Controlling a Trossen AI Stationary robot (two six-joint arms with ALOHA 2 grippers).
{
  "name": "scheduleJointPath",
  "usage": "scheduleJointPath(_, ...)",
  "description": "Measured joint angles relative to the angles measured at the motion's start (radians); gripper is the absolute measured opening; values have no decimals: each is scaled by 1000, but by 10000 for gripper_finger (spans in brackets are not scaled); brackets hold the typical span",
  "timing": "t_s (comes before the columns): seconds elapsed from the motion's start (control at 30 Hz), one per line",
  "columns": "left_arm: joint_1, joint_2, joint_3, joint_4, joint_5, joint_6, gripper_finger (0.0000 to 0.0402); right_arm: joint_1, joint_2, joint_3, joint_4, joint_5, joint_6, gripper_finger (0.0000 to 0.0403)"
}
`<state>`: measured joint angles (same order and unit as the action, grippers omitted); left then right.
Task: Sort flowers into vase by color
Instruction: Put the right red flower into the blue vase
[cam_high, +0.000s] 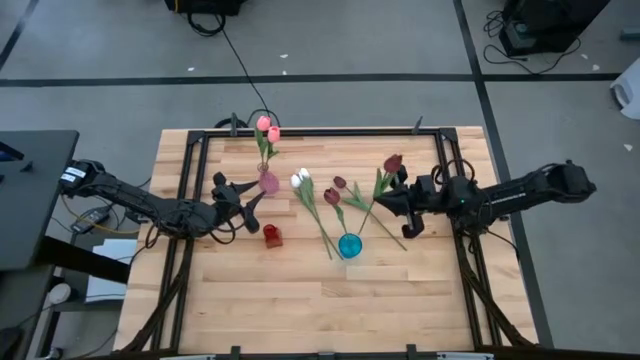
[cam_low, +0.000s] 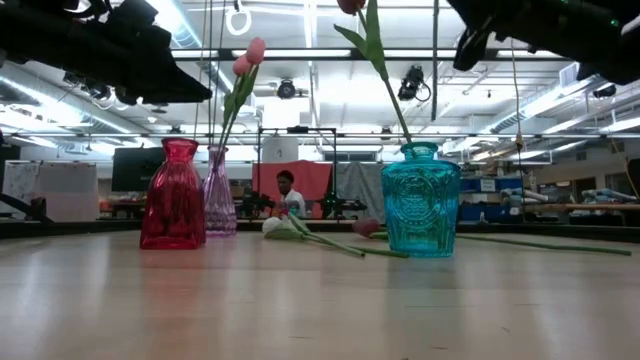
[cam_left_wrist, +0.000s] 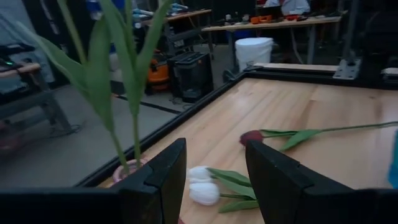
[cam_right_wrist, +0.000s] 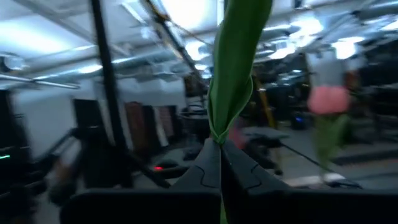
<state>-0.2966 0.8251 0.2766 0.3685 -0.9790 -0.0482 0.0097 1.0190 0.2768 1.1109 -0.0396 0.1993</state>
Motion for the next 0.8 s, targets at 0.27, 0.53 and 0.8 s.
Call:
scheduleJointPath(0.27,2,0,0,3,-53,42,170,60,159,68,72,-36,-29,3)
scheduleJointPath(0.53,2,0,0,1,-65,44,170,87,223,95,48,2,-128,3)
scheduleJointPath(0.8,2,0,0,-3,-65,44,170,87,222,96,-72,20,-141,4)
